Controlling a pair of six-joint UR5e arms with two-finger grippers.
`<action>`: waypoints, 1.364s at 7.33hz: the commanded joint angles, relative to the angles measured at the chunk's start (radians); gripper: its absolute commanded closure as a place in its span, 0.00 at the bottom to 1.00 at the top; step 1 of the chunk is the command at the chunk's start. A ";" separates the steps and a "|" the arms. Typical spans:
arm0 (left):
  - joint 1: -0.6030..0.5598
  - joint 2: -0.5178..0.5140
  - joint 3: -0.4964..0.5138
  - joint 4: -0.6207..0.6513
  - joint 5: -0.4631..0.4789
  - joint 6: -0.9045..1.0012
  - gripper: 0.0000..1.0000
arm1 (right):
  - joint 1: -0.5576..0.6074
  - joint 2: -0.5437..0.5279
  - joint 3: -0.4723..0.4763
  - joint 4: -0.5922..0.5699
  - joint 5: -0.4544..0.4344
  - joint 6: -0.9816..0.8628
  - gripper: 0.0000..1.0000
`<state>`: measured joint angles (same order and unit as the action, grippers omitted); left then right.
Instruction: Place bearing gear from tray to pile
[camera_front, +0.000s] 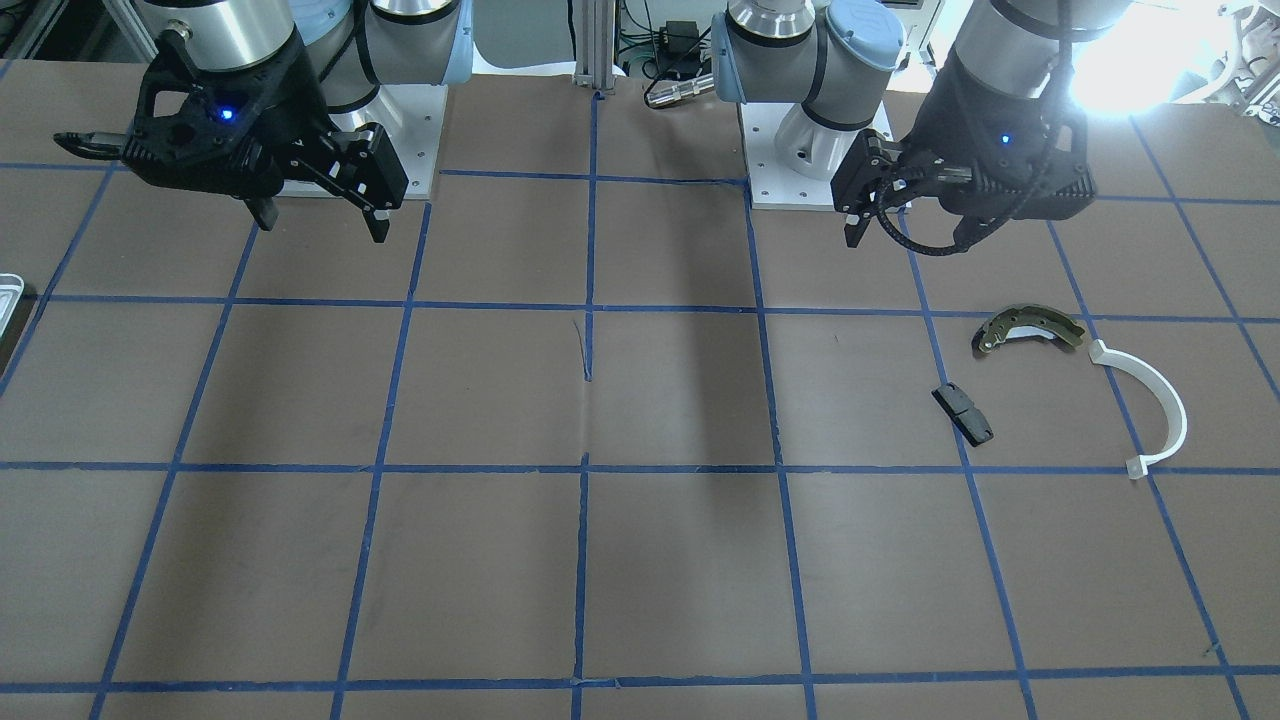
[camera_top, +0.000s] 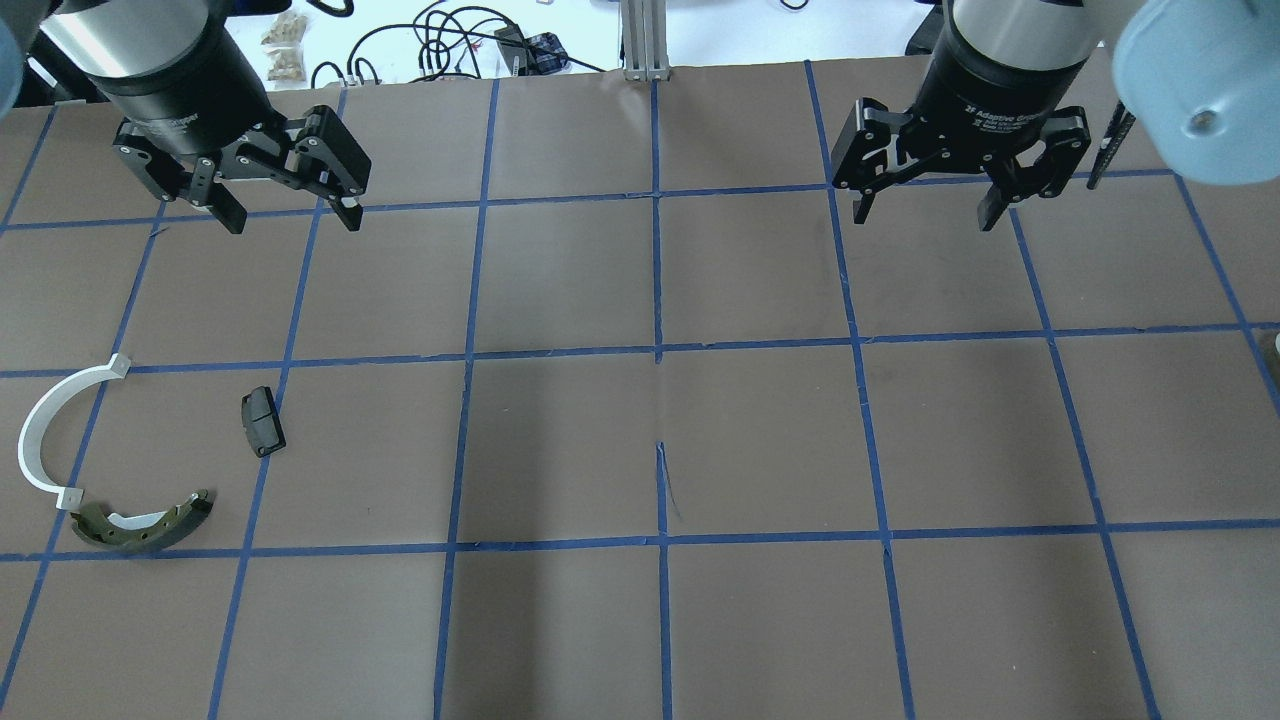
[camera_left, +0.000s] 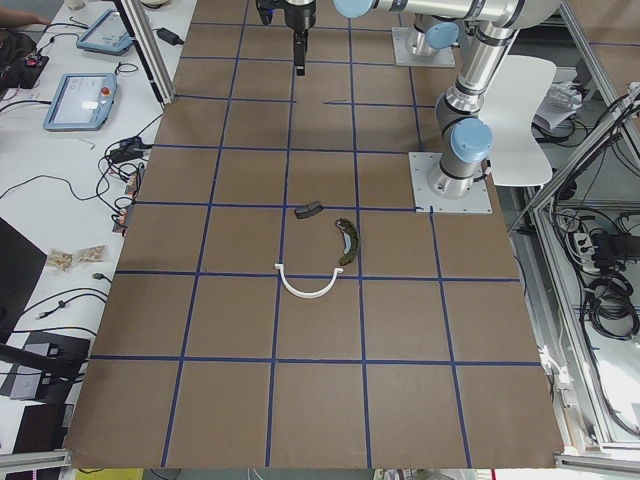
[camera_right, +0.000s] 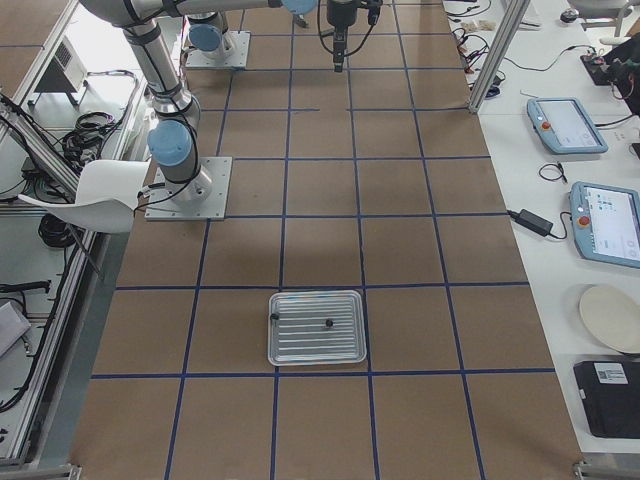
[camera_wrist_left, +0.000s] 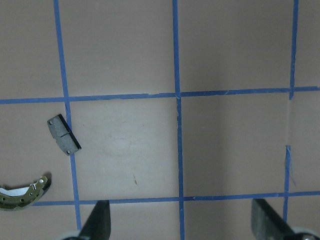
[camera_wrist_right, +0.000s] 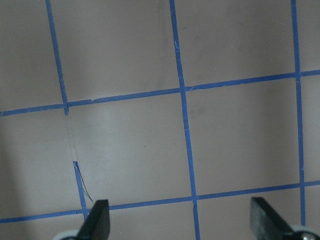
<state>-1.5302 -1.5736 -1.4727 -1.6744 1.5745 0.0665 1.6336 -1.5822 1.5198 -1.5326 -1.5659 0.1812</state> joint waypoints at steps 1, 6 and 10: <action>0.001 -0.002 -0.001 -0.001 -0.002 -0.002 0.00 | 0.000 0.002 0.008 -0.035 0.000 0.000 0.00; 0.001 -0.006 0.003 -0.010 -0.021 -0.005 0.00 | 0.000 0.008 0.008 -0.035 0.012 -0.009 0.00; 0.001 -0.006 -0.003 -0.008 -0.051 -0.005 0.00 | -0.034 0.008 0.008 -0.012 -0.011 -0.019 0.00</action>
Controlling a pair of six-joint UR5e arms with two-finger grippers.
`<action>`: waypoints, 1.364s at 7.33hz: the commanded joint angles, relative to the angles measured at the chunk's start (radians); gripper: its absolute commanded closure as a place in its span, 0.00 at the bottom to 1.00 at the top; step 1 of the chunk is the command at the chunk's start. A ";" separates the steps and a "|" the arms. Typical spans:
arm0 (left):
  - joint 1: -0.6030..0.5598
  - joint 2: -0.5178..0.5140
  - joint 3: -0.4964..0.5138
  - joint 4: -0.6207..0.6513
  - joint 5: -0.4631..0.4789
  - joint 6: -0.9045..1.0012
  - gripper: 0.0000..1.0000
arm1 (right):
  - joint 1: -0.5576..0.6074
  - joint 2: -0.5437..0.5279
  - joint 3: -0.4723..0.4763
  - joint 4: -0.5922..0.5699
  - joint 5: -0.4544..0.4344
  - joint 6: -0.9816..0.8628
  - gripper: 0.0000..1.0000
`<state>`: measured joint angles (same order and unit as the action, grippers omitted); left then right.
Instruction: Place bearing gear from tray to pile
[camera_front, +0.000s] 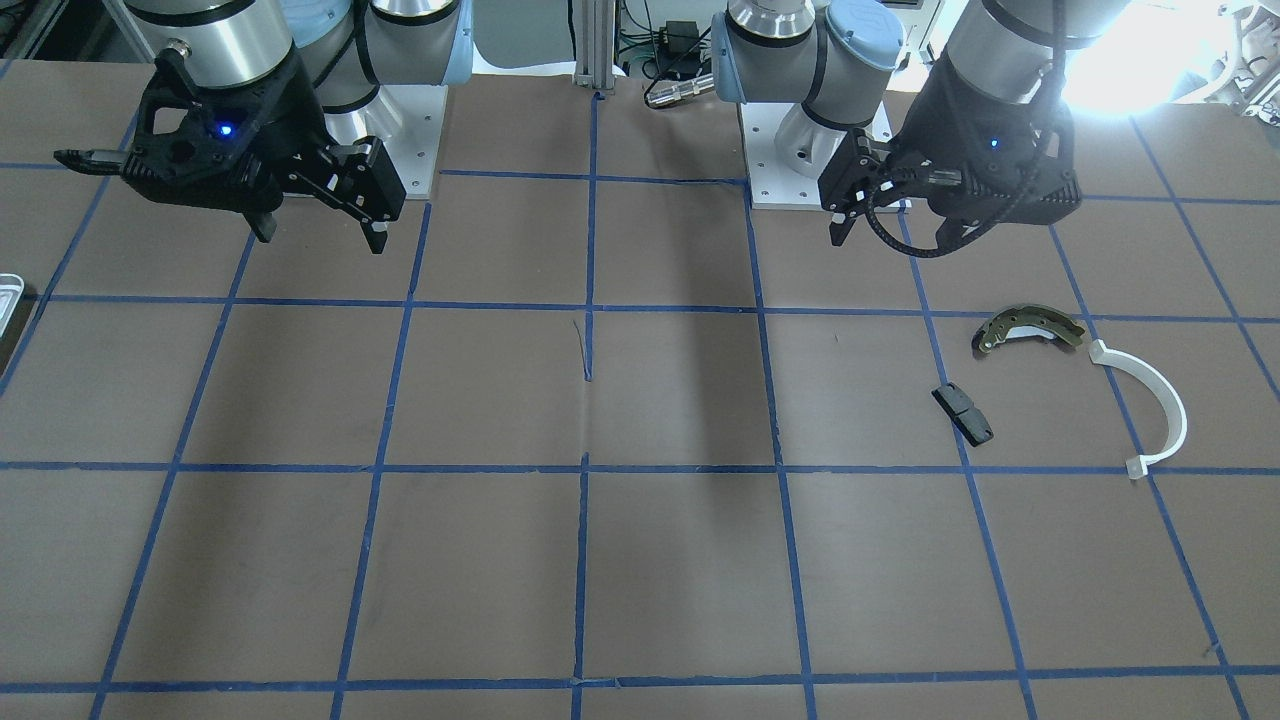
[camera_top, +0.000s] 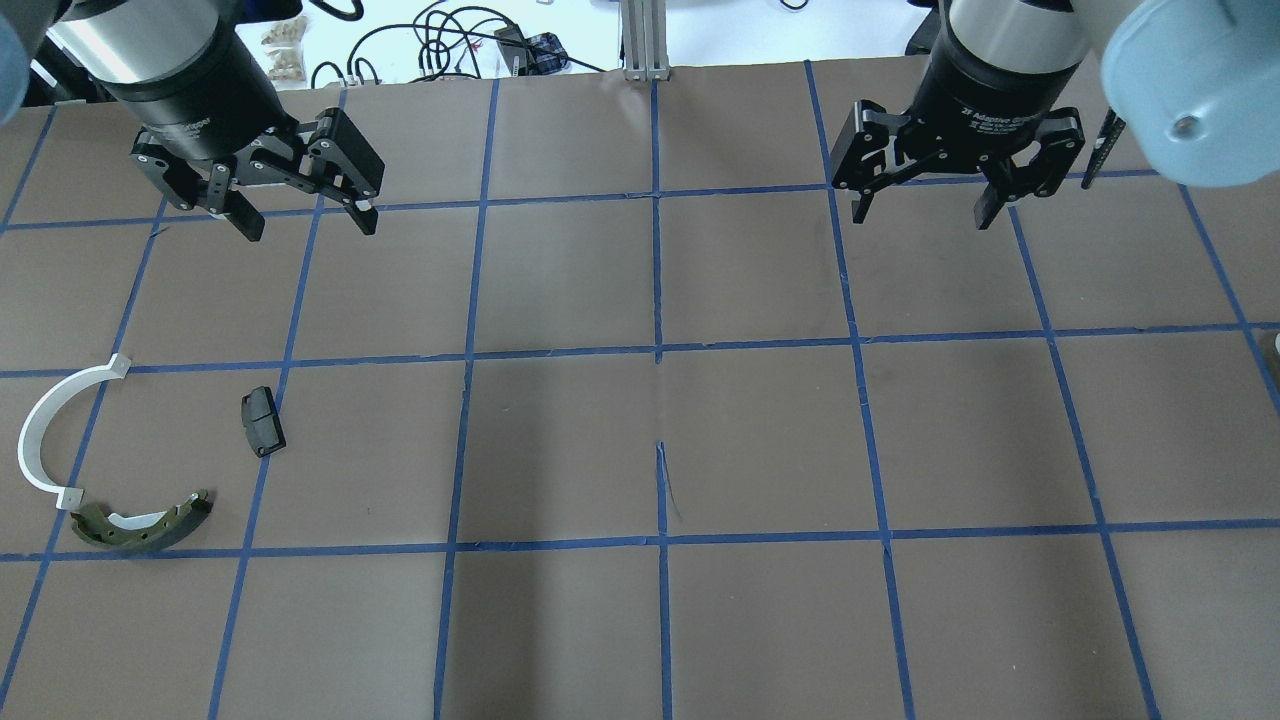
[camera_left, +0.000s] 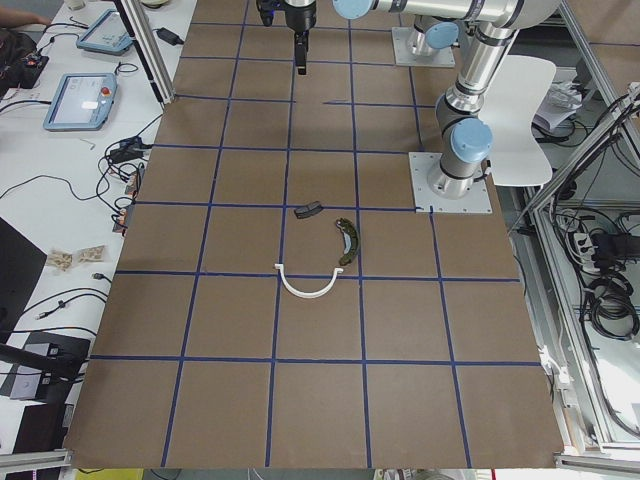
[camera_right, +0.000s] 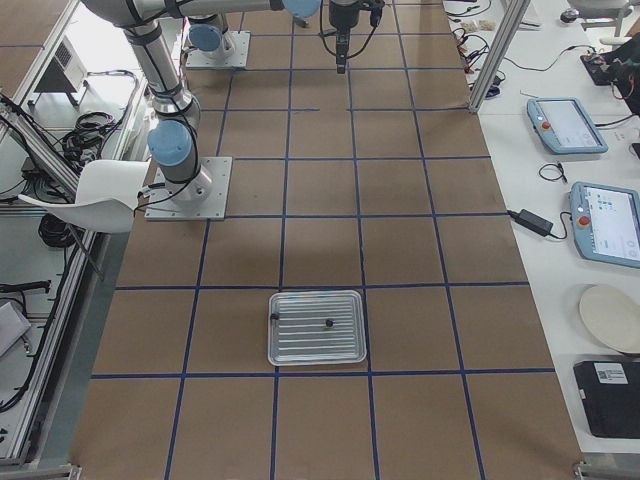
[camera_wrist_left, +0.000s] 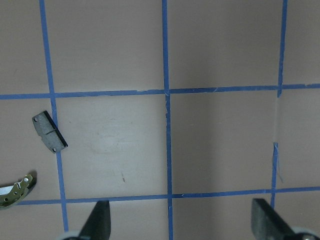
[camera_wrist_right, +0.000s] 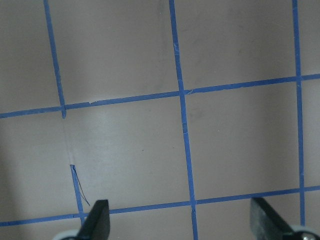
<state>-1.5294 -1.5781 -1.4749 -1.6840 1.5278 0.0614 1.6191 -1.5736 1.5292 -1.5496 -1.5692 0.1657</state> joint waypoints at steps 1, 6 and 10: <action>0.000 -0.002 -0.002 0.001 -0.006 0.000 0.00 | -0.080 -0.006 -0.009 0.040 -0.008 -0.006 0.00; -0.002 0.009 -0.002 0.000 0.000 0.000 0.00 | -0.424 -0.042 -0.031 0.141 -0.113 -0.583 0.00; -0.002 0.000 0.013 0.000 -0.002 0.000 0.00 | -0.830 -0.010 0.000 0.122 -0.124 -1.042 0.00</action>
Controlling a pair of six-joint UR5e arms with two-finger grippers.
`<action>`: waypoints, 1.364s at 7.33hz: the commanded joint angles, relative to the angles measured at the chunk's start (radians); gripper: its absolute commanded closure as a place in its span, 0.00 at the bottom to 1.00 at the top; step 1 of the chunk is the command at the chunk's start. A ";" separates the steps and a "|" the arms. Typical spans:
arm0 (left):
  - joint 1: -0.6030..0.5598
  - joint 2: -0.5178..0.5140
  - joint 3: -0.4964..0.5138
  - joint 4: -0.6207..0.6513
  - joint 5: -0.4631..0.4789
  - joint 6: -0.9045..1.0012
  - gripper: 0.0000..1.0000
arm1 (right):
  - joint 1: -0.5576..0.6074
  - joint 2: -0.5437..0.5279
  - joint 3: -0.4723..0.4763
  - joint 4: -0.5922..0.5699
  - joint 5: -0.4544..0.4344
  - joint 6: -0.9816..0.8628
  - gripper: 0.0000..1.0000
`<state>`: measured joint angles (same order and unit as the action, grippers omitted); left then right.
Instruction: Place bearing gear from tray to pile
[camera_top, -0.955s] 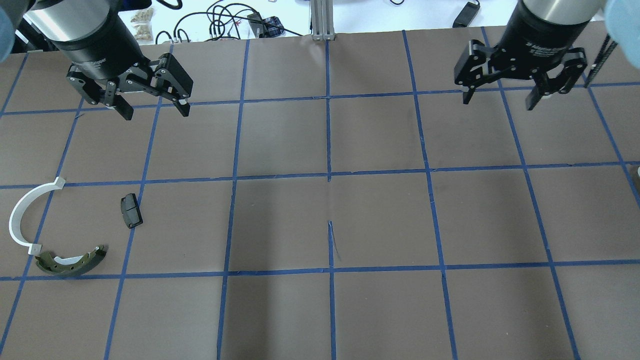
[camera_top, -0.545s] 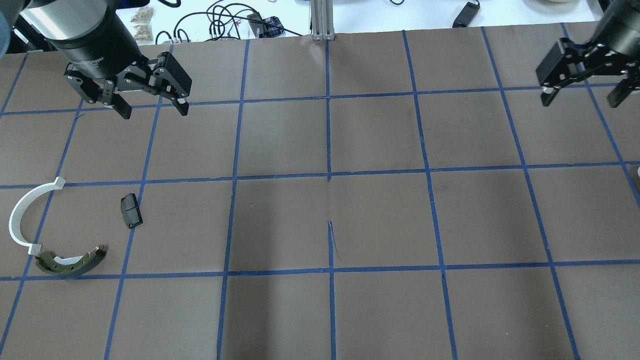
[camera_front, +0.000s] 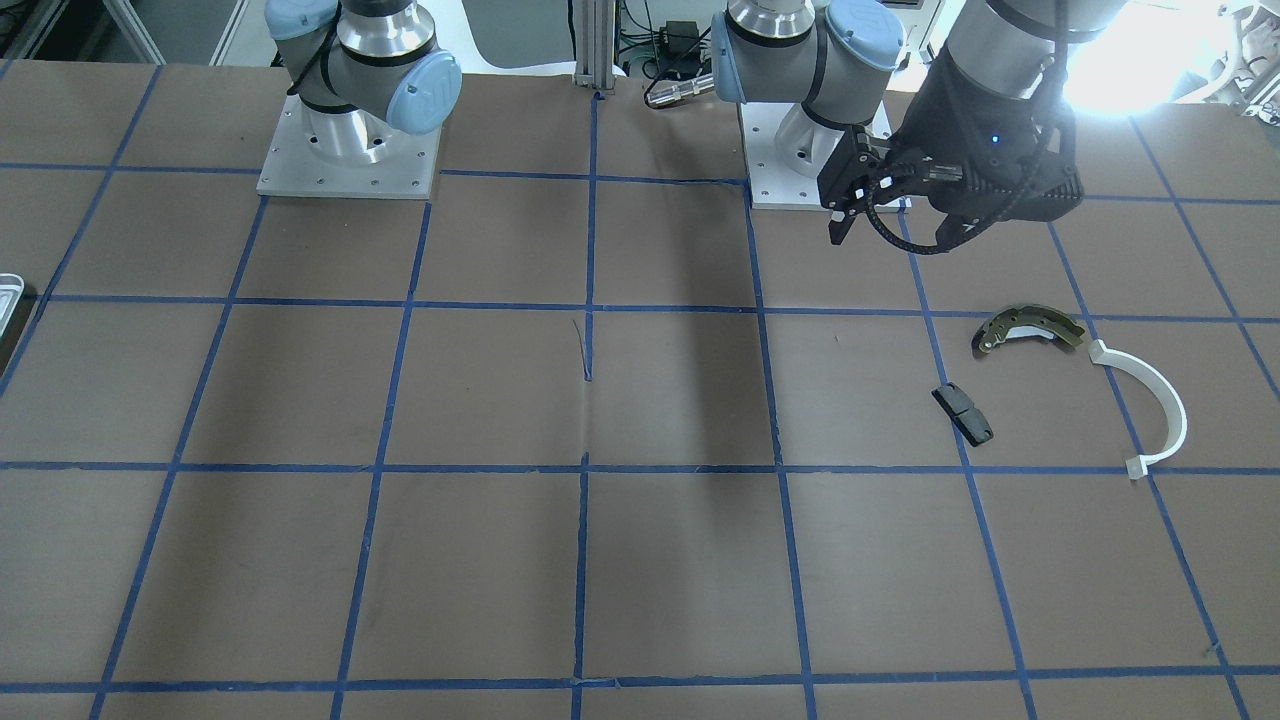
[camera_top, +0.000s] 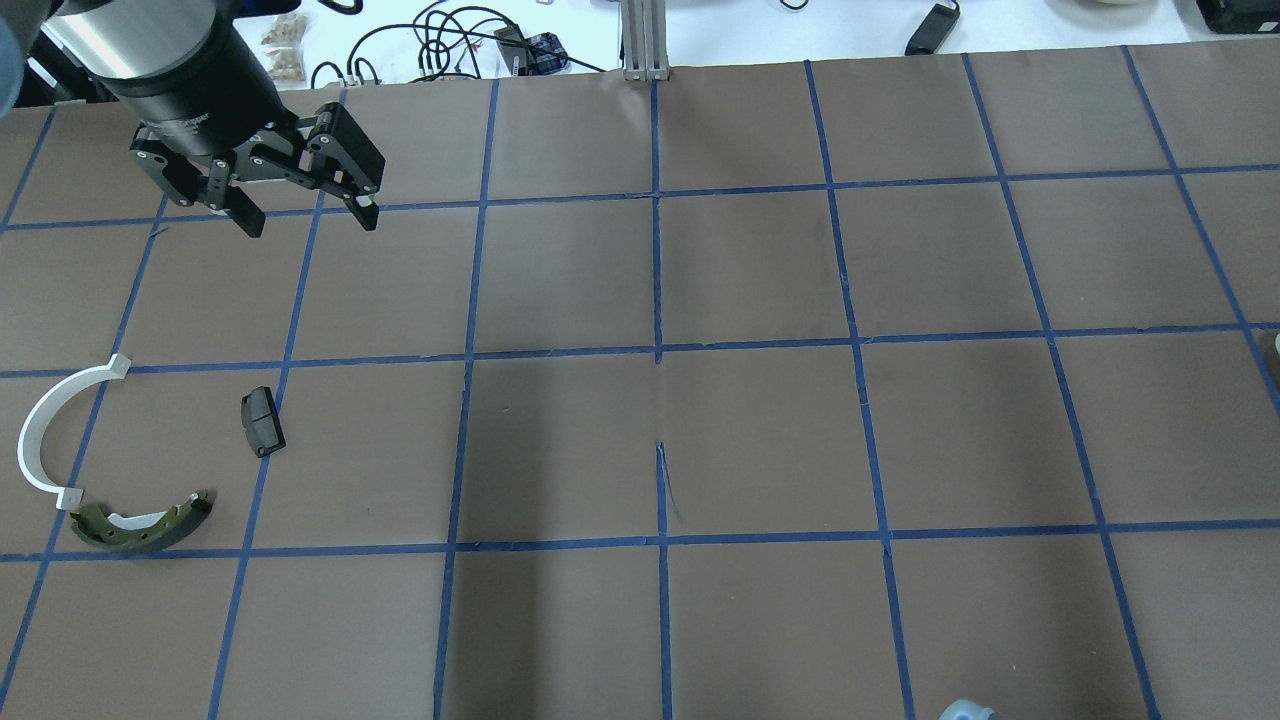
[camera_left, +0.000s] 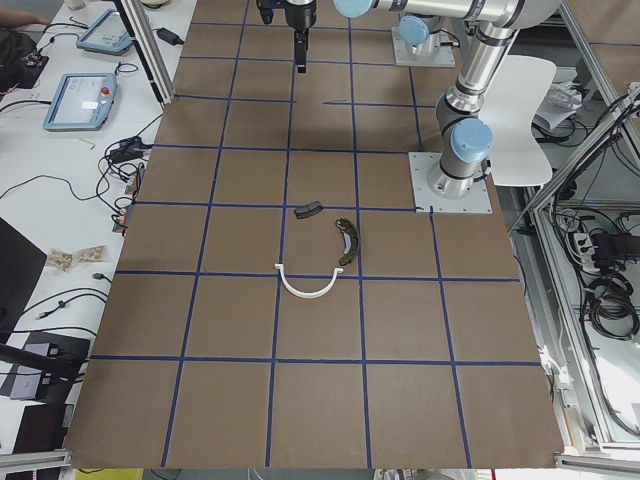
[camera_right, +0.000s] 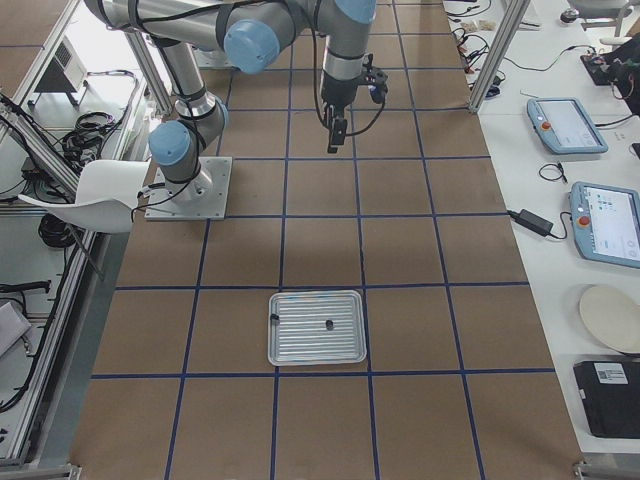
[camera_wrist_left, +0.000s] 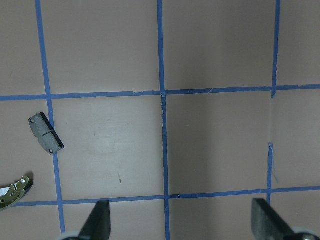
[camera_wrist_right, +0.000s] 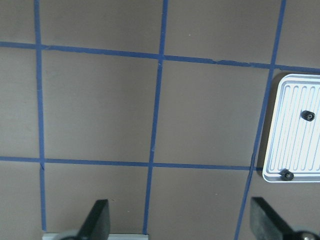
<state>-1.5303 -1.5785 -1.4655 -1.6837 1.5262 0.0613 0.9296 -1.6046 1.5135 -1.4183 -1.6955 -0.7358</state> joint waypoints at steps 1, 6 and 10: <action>0.001 0.003 0.001 -0.001 0.002 0.000 0.00 | -0.217 0.073 0.042 -0.055 -0.009 -0.173 0.00; 0.001 0.003 0.002 -0.001 0.002 0.002 0.00 | -0.469 0.331 0.291 -0.645 0.010 -0.523 0.00; 0.001 0.006 -0.006 -0.001 0.002 0.003 0.00 | -0.494 0.434 0.372 -0.828 0.008 -0.536 0.06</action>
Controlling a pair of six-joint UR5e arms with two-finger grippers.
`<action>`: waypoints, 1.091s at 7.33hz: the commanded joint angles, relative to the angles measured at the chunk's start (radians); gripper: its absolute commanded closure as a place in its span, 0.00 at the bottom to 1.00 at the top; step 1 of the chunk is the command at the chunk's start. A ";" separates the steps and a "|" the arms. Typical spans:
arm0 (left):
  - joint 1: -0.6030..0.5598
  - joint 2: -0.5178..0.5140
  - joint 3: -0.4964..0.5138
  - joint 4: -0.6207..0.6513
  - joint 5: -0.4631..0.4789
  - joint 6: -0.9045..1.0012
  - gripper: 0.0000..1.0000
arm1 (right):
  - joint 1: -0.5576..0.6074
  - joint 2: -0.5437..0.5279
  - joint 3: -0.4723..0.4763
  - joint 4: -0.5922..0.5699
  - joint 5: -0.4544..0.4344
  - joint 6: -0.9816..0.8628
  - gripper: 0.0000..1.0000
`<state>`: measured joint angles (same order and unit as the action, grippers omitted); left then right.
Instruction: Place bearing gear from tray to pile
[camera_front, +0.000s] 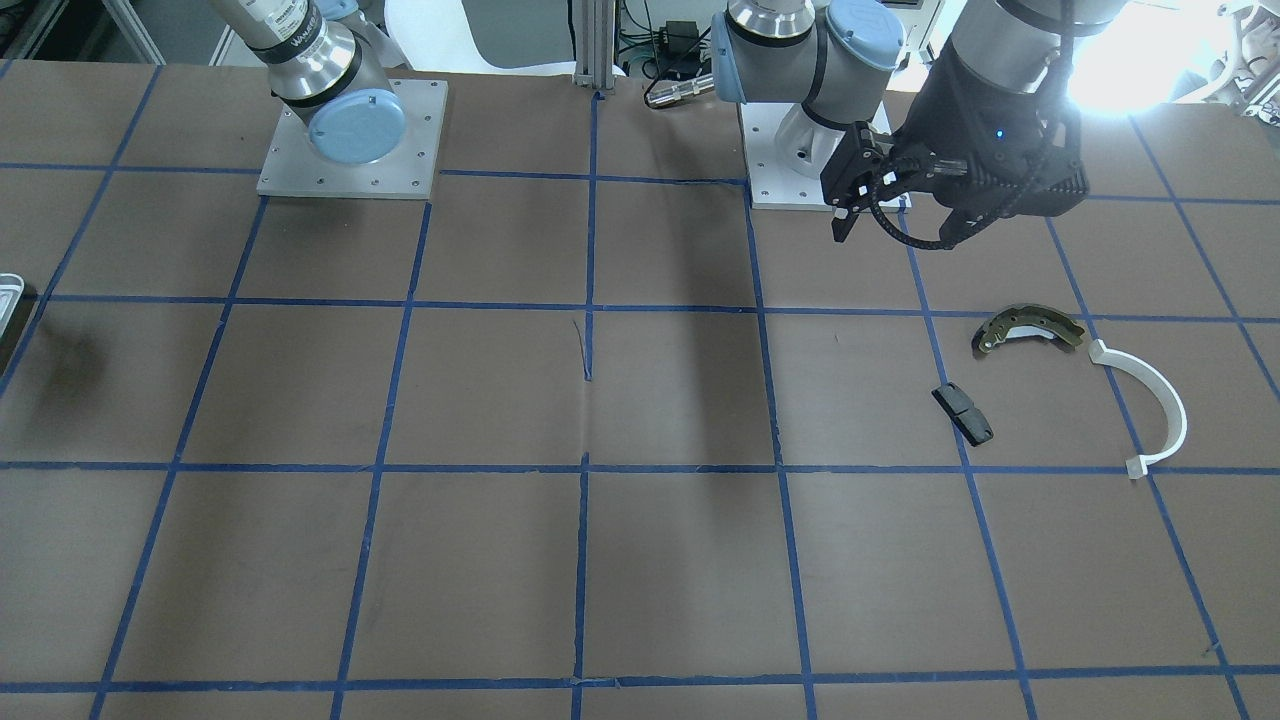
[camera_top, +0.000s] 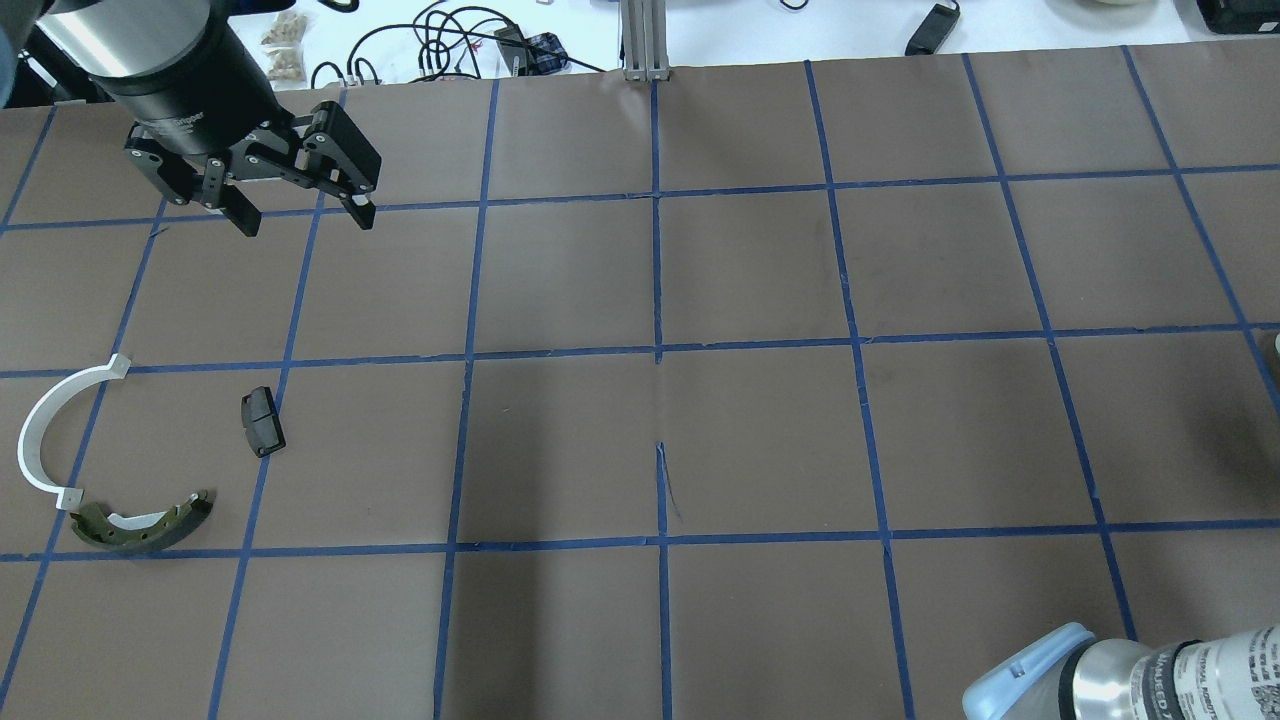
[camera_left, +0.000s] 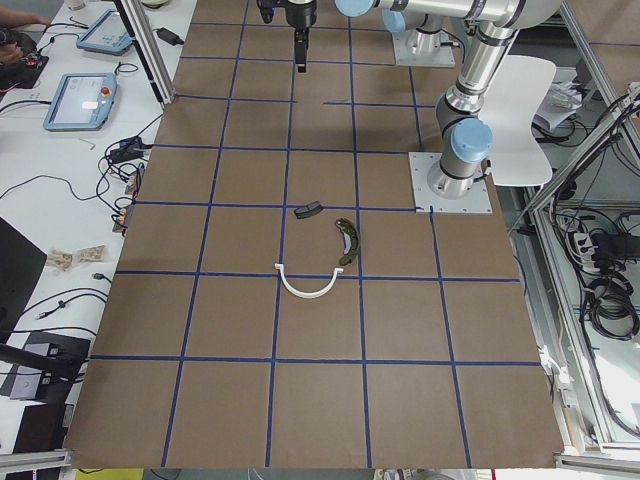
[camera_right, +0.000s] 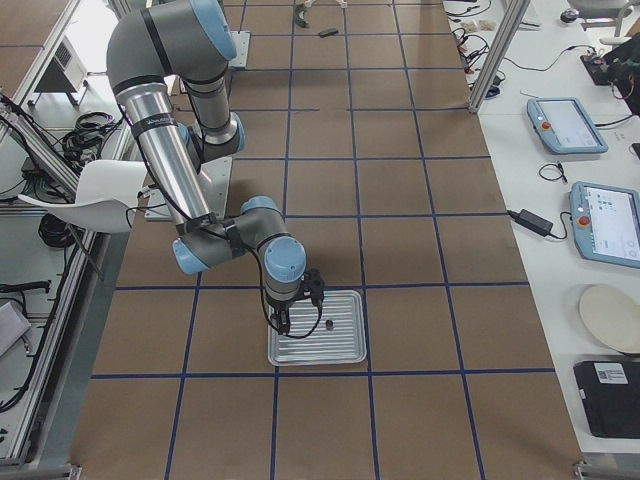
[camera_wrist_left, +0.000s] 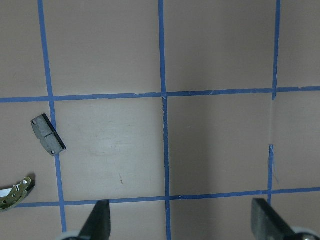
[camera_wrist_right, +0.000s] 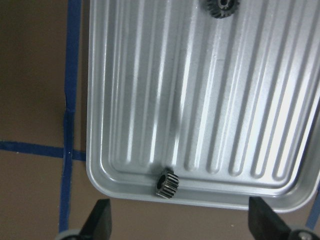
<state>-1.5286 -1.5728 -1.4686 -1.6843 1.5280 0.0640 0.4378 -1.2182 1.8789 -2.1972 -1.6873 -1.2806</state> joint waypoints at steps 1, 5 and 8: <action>0.001 0.004 -0.004 0.000 0.000 0.000 0.00 | -0.004 0.069 0.008 -0.068 -0.003 0.007 0.09; 0.001 0.002 -0.004 0.000 0.000 0.000 0.00 | -0.008 0.066 0.032 -0.070 -0.015 -0.002 0.55; -0.001 0.004 -0.007 0.000 0.001 0.000 0.00 | -0.008 0.063 0.028 -0.064 -0.025 0.001 1.00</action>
<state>-1.5292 -1.5704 -1.4744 -1.6843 1.5281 0.0644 0.4296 -1.1537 1.9099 -2.2662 -1.7068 -1.2807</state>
